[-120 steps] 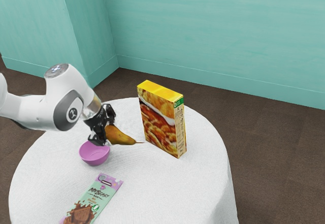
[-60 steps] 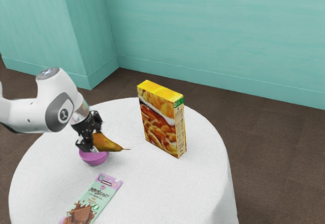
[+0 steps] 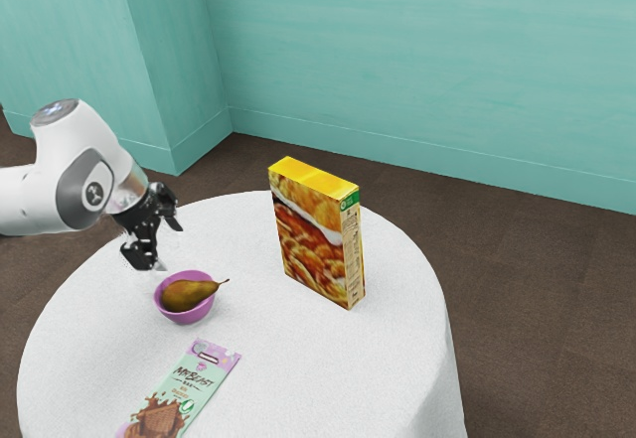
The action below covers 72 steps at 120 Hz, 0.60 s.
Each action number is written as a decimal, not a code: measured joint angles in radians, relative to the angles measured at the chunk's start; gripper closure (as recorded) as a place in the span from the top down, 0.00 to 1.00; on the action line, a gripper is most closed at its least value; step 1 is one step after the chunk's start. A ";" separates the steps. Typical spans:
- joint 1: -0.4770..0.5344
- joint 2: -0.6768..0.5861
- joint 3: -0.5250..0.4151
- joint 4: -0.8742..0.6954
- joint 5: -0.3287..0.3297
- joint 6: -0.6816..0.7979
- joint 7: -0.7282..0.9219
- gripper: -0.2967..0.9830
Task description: Place the pear in the bowl.
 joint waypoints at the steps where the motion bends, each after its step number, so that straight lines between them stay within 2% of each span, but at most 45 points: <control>1: -0.003 -0.013 -0.004 0.000 0.000 -0.009 0.002 0.72; 21: -0.027 -0.258 -0.040 0.017 0.000 -0.240 0.116 0.74; 34: -0.030 -0.284 0.017 0.132 0.003 -0.381 0.296 0.74; 40: -0.032 -0.250 0.028 0.229 0.006 -0.444 0.391 0.75; 59: -0.040 -0.031 0.035 0.521 0.051 -0.603 0.662 0.75; 72: -0.036 0.156 0.037 0.830 0.088 -0.719 0.826 0.75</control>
